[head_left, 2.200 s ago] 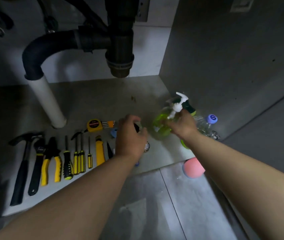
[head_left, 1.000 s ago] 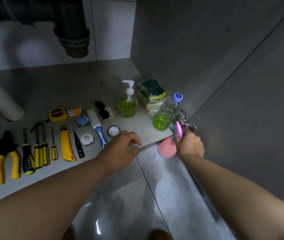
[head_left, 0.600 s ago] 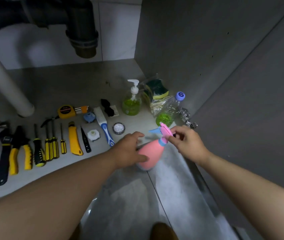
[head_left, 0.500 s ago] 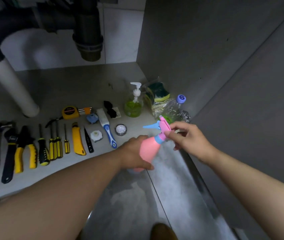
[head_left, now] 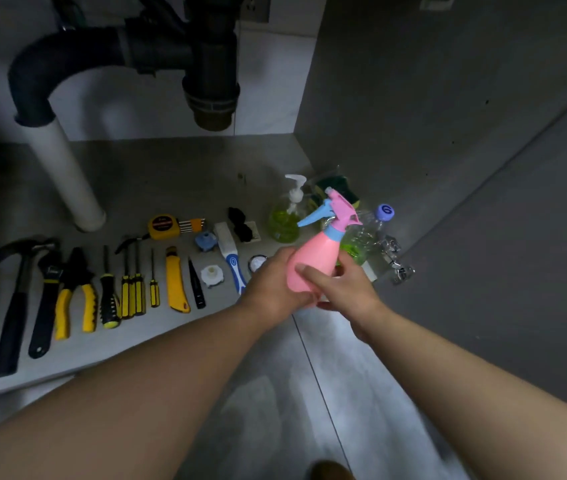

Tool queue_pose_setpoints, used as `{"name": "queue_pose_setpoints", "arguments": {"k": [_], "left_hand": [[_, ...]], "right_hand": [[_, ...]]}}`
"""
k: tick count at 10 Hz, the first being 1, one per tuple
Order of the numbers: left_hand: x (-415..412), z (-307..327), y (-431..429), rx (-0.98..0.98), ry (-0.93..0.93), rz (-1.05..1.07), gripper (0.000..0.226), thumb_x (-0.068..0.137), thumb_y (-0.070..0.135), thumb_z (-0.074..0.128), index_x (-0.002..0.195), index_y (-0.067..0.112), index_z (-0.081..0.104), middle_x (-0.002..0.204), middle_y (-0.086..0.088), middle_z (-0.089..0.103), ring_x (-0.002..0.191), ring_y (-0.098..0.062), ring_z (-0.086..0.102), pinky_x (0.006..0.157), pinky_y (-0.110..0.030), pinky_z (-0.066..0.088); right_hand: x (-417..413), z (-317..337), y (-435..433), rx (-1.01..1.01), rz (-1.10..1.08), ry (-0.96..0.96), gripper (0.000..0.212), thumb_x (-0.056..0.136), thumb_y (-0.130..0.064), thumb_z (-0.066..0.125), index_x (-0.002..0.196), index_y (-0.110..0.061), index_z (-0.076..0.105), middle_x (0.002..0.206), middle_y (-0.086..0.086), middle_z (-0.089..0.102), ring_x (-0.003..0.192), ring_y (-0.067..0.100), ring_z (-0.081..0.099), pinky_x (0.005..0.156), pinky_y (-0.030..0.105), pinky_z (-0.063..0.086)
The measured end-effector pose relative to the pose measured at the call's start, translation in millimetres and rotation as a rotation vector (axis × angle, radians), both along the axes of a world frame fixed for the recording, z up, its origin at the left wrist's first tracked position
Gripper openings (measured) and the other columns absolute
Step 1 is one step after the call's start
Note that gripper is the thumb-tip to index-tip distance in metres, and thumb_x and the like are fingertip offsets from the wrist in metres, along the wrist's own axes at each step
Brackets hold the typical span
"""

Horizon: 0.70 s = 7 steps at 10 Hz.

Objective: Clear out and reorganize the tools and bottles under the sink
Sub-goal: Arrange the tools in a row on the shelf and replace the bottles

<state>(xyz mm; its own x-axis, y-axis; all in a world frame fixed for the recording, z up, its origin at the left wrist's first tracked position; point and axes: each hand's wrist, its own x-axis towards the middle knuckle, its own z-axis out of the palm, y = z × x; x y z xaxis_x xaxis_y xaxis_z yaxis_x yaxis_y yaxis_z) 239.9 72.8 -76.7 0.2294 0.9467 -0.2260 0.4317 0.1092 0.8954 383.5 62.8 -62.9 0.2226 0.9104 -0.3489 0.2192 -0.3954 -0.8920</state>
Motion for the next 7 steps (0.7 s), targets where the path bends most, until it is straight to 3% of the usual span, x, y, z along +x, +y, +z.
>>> {"name": "queue_pose_setpoints", "arguments": {"k": [1, 2, 3, 6, 7], "left_hand": [[-13.5, -11.9, 5.5, 0.027, 0.099, 0.046, 0.065, 0.081, 0.017, 0.081, 0.139, 0.020, 0.053, 0.132, -0.005, 0.059, 0.119, -0.021, 0.059, 0.100, -0.030, 0.049], [-30.1, -23.8, 7.5, 0.043, 0.209, 0.129, 0.030, 0.089, 0.017, 0.071, 0.118, 0.018, 0.064, 0.124, -0.007, 0.060, 0.112, -0.023, 0.061, 0.091, -0.025, 0.046], [-41.4, -26.7, 4.9, 0.065, 0.311, 0.105, 0.027, 0.092, 0.016, 0.066, 0.119, 0.015, 0.065, 0.126, -0.012, 0.055, 0.114, -0.029, 0.058, 0.098, -0.033, 0.048], [-42.3, -20.5, 2.9, 0.064, 0.334, 0.050, 0.028, 0.094, 0.015, 0.063, 0.121, 0.018, 0.064, 0.129, -0.009, 0.051, 0.117, -0.025, 0.055, 0.102, -0.030, 0.045], [-46.9, 0.5, 11.0, 0.043, 0.333, -0.037, 0.021, 0.092, 0.015, 0.064, 0.112, 0.020, 0.066, 0.126, -0.008, 0.054, 0.112, -0.024, 0.058, 0.096, -0.025, 0.045]], "right_hand": [[5.6, -13.3, 20.6, 0.047, -0.003, -0.217, 0.064, 0.072, -0.039, 0.086, 0.127, -0.024, 0.056, 0.105, -0.007, 0.065, 0.101, 0.021, 0.066, 0.089, 0.045, 0.058], [11.7, -27.7, 46.2, 0.062, 0.033, -0.387, 0.071, 0.076, -0.038, 0.083, 0.134, -0.021, 0.047, 0.125, 0.004, 0.064, 0.112, 0.029, 0.061, 0.097, 0.047, 0.051], [11.3, -42.4, 63.2, 0.047, 0.022, -0.486, 0.069, 0.078, -0.032, 0.082, 0.135, -0.018, 0.045, 0.130, 0.011, 0.057, 0.116, 0.032, 0.057, 0.102, 0.045, 0.047], [3.3, -48.9, 68.6, -0.007, 0.040, -0.460, 0.071, 0.083, -0.026, 0.079, 0.143, -0.019, 0.041, 0.137, 0.013, 0.053, 0.121, 0.034, 0.056, 0.106, 0.048, 0.046], [10.4, -37.9, 59.5, -0.151, 0.050, -0.427, 0.083, 0.082, -0.031, 0.079, 0.147, -0.011, 0.031, 0.139, 0.014, 0.052, 0.122, 0.035, 0.056, 0.100, 0.045, 0.049]]}}
